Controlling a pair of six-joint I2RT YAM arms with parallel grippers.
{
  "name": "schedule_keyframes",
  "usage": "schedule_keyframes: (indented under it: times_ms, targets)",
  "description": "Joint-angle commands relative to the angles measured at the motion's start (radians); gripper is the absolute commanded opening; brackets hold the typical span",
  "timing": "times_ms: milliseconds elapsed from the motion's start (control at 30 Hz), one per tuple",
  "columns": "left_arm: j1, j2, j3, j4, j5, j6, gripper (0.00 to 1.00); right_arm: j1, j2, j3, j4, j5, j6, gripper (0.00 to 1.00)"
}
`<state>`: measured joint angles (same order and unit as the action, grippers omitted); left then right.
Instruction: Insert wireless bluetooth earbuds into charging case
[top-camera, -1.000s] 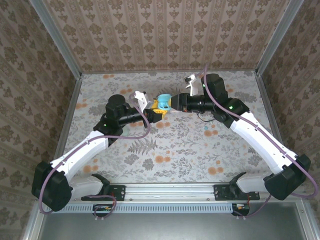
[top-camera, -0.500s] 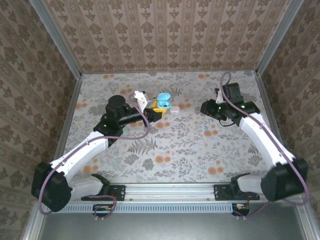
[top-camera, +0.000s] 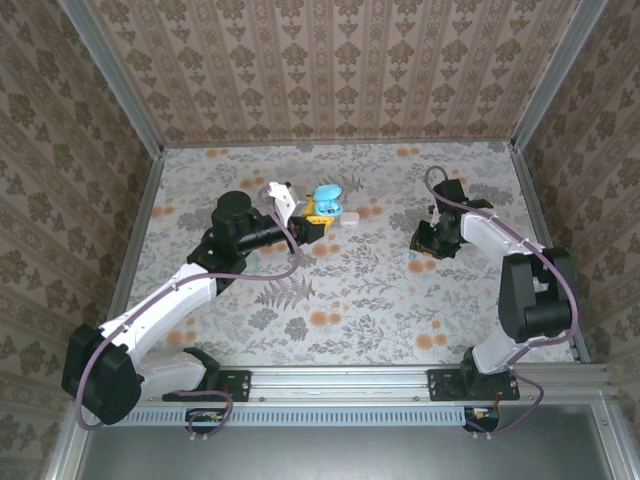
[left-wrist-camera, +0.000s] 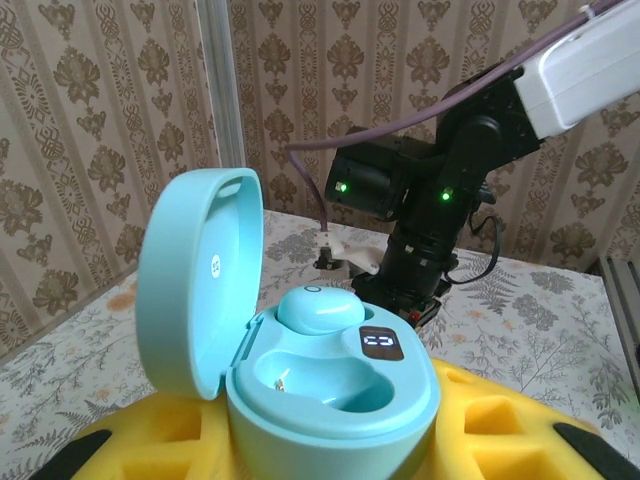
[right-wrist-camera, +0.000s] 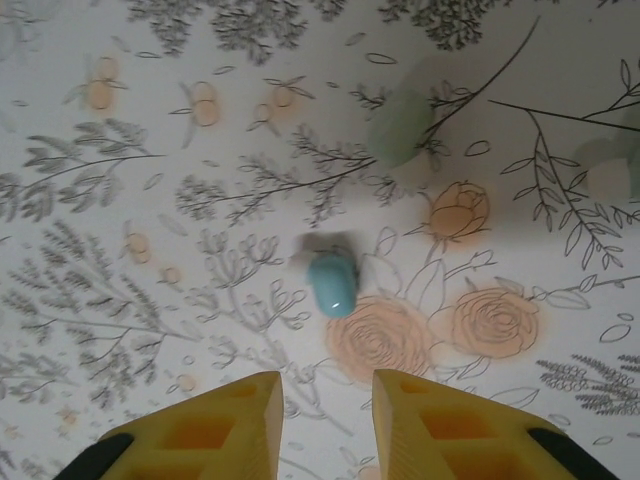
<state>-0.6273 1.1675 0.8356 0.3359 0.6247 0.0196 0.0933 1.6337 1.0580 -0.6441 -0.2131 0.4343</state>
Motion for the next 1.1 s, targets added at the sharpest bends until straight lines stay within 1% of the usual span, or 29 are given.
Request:
schedule_keyframes:
  times_ms: [0,267,667,867,1067]
  targets:
    - [-0.006,-0.028,-0.003,0.012,-0.013,-0.002,0.26,-0.012,0.043,-0.01,0.026,-0.019,-0.034,0.31]
    - [-0.008,-0.025,0.004,-0.002,-0.017,0.003,0.26,-0.02,0.123,0.012,0.044,-0.057,-0.056,0.29]
    - [-0.009,-0.022,0.008,-0.009,-0.022,0.004,0.26,-0.015,0.173,0.03,0.073,-0.135,-0.086,0.29]
    - [-0.009,-0.02,0.01,-0.011,-0.023,0.003,0.26,0.013,0.175,0.058,0.05,-0.119,-0.111,0.29]
    - [-0.01,-0.02,0.009,-0.011,-0.023,0.003,0.26,0.05,0.182,0.095,0.03,-0.128,-0.121,0.31]
